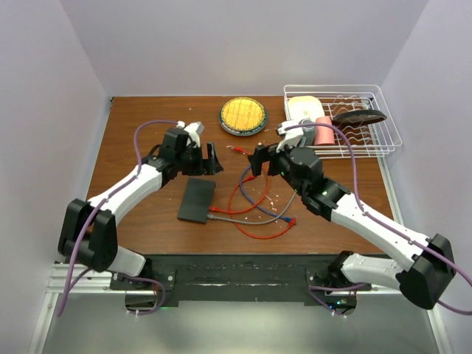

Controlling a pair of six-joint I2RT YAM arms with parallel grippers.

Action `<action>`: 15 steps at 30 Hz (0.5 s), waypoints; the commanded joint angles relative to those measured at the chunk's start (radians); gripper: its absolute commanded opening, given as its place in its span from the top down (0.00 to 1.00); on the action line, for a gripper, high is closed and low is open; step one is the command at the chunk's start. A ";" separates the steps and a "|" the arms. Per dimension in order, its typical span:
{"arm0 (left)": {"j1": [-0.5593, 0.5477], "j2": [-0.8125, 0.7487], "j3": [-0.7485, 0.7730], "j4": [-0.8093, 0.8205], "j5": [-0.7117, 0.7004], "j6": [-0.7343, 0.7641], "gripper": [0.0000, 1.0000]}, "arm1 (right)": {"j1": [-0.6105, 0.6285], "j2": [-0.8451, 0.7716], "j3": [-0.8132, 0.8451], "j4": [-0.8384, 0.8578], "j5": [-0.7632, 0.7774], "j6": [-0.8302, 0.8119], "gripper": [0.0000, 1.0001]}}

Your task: Insert the plug into the switch port

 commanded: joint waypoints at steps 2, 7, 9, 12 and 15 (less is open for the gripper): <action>-0.073 0.125 0.155 0.003 0.021 0.032 0.13 | -0.078 -0.060 -0.019 -0.083 -0.034 0.077 0.01; -0.124 0.289 0.273 -0.071 -0.005 0.026 0.17 | -0.164 -0.070 -0.035 -0.134 -0.099 0.153 0.01; -0.136 0.334 0.331 -0.088 -0.006 0.024 0.18 | -0.198 -0.070 -0.047 -0.132 -0.172 0.196 0.01; -0.156 0.419 0.403 -0.129 -0.013 0.021 0.21 | -0.268 -0.066 -0.062 -0.122 -0.260 0.238 0.01; -0.168 0.482 0.443 -0.148 -0.011 0.006 0.24 | -0.337 -0.051 -0.073 -0.117 -0.368 0.270 0.02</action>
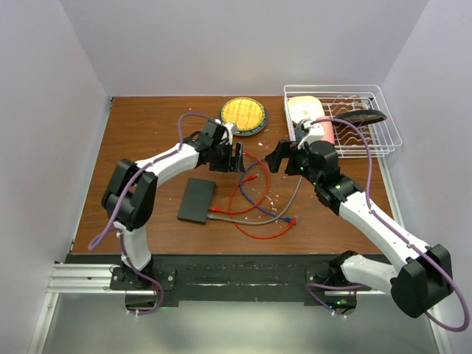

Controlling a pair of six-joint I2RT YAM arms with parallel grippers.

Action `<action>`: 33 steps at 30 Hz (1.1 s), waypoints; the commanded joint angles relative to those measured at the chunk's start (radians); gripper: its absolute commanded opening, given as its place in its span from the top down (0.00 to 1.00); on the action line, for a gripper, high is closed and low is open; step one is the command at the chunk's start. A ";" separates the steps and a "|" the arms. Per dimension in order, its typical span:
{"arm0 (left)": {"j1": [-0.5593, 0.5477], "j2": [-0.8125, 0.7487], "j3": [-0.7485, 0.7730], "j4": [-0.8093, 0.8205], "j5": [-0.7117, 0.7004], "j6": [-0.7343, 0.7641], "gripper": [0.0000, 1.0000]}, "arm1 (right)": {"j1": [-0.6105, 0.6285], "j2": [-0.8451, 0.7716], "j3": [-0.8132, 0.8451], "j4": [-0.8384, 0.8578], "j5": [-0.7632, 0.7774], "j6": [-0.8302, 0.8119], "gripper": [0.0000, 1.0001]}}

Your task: Insert the plug into the switch port

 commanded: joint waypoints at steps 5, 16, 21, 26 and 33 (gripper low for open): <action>-0.039 0.103 0.098 -0.024 -0.013 -0.037 0.34 | -0.182 0.015 -0.045 0.039 -0.316 0.143 0.02; -0.112 0.215 0.184 -0.080 -0.157 -0.026 0.53 | -0.233 -0.002 -0.062 0.011 -0.355 0.116 0.02; -0.134 0.246 0.206 -0.102 -0.223 -0.020 0.66 | -0.239 -0.008 -0.071 0.002 -0.348 0.107 0.02; -0.135 0.245 0.203 -0.109 -0.234 -0.028 1.00 | -0.240 -0.009 -0.071 -0.002 -0.348 0.099 0.02; -0.131 0.130 0.190 -0.129 -0.341 -0.046 1.00 | -0.240 -0.020 -0.064 -0.022 -0.342 0.087 0.02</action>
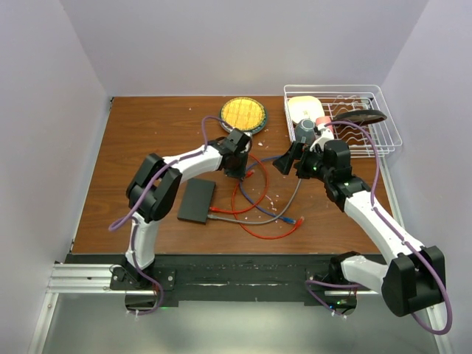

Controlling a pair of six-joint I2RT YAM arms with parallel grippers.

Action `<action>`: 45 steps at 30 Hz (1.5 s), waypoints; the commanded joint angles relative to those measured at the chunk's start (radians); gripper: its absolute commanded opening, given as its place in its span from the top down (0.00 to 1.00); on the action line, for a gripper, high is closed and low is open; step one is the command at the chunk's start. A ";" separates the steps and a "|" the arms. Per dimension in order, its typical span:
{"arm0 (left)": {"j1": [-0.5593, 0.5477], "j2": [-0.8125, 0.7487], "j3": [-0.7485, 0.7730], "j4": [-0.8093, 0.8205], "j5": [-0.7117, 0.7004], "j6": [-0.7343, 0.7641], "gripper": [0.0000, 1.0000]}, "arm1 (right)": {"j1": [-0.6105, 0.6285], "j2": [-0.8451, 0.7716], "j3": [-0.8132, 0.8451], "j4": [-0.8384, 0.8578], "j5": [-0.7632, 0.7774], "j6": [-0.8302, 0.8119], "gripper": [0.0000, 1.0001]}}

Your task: Insert the plug into the switch port

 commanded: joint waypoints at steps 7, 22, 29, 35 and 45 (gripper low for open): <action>0.044 -0.303 -0.033 -0.068 -0.239 -0.013 1.00 | -0.007 -0.036 0.005 -0.001 -0.020 -0.013 0.02; 0.163 -0.732 0.029 0.013 -0.282 0.091 1.00 | -0.009 -0.060 0.072 -0.043 -0.039 -0.032 0.02; 0.160 -0.752 -0.010 0.071 -0.159 0.082 1.00 | -0.007 -0.134 0.143 0.052 -0.214 0.030 0.01; 0.141 -0.750 -0.240 0.218 -0.108 0.008 1.00 | -0.006 -0.117 0.149 0.233 -0.282 0.128 0.01; 0.103 -0.776 -0.496 0.376 -0.141 -0.104 1.00 | -0.004 0.079 0.039 0.531 -0.357 0.361 0.02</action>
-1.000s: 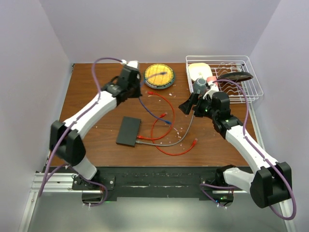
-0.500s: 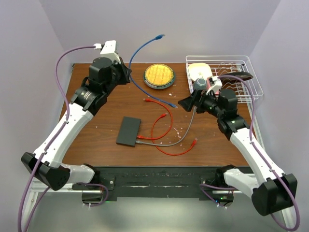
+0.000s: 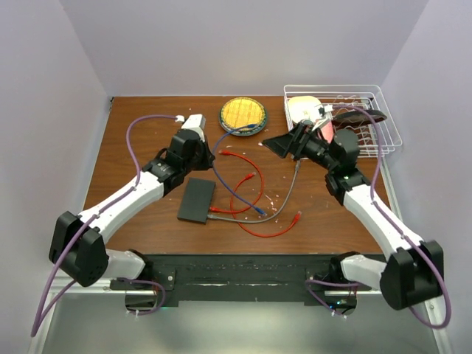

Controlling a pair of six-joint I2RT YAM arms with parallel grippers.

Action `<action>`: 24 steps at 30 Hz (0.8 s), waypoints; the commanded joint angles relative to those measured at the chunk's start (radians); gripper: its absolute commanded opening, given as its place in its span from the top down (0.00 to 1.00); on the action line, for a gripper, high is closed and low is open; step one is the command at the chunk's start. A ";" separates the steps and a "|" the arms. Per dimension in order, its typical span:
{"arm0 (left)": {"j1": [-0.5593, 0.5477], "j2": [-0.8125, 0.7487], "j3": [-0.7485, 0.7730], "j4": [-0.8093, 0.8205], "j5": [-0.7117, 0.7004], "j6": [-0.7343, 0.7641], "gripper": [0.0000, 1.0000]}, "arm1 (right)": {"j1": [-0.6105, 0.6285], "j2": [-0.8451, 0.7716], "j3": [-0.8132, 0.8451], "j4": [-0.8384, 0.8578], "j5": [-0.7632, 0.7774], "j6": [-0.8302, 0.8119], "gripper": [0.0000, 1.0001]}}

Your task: Insert the plug into the switch port

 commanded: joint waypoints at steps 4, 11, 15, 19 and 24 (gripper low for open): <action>-0.007 -0.017 -0.012 0.123 0.038 -0.044 1.00 | 0.014 0.127 -0.030 0.121 -0.083 0.055 0.02; -0.008 0.131 0.101 0.085 0.220 0.108 1.00 | 0.027 0.072 -0.019 -0.145 -0.039 -0.170 0.02; -0.007 0.245 0.204 0.026 0.308 0.230 1.00 | 0.028 0.029 -0.041 -0.232 -0.022 -0.221 0.02; -0.008 0.348 0.316 -0.037 0.383 0.322 0.86 | 0.028 0.011 -0.067 -0.277 -0.013 -0.264 0.02; -0.008 0.420 0.425 -0.130 0.340 0.336 0.26 | 0.027 0.003 -0.076 -0.356 -0.002 -0.313 0.01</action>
